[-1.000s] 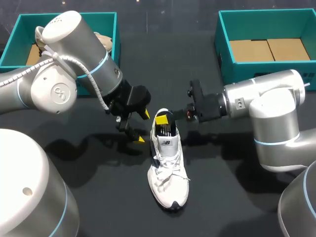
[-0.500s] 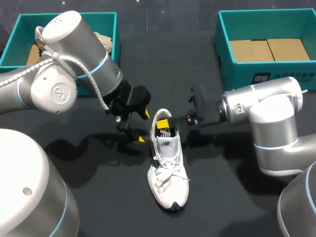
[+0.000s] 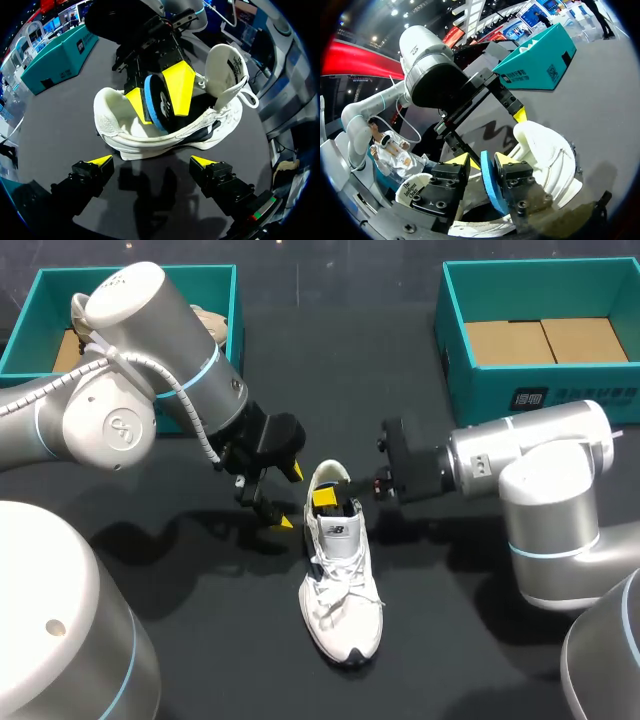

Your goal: Take the shoe out of the shoebox, open the shoe tongue, remove and reinsert the insole, then place the shoe into the shoebox

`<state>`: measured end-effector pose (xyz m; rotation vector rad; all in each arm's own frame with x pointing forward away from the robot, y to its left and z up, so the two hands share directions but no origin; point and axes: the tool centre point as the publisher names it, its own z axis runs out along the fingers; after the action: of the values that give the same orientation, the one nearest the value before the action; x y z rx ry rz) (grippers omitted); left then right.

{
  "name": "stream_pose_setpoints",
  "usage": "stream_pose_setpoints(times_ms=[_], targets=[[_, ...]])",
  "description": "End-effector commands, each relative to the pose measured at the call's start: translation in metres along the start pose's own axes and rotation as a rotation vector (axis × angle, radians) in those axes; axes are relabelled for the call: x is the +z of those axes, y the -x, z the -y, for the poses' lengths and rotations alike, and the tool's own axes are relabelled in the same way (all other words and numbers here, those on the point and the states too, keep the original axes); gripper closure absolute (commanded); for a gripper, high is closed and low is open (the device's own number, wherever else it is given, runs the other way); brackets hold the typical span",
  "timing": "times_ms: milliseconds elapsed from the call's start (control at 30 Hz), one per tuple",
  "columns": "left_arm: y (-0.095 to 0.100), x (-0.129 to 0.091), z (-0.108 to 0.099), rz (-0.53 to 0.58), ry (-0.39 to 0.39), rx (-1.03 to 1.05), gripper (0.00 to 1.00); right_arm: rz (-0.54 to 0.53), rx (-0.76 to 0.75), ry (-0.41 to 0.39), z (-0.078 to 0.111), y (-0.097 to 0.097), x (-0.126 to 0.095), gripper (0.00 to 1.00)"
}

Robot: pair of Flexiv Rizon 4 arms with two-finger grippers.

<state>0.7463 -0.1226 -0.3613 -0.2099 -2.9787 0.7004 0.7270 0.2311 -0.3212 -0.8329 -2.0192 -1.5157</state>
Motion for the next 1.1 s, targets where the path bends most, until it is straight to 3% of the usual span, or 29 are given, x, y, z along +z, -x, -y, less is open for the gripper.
stream_pose_setpoints(times_ms=[33,333,733,1100], targets=[[0.000,0.002,0.000,0.000,0.001,0.001,0.00,0.047,-0.006,-0.010,-0.003,-0.010,-0.005,0.56],[0.000,0.002,0.000,0.000,0.001,0.001,0.00,0.108,-0.020,-0.021,-0.016,-0.013,-0.016,0.56],[0.000,0.002,0.000,0.000,0.001,0.001,0.00,0.182,0.011,-0.028,-0.016,-0.018,-0.040,0.56],[0.000,0.002,0.000,0.000,0.001,0.001,0.00,0.276,0.095,-0.055,-0.022,-0.009,-0.069,0.56]])
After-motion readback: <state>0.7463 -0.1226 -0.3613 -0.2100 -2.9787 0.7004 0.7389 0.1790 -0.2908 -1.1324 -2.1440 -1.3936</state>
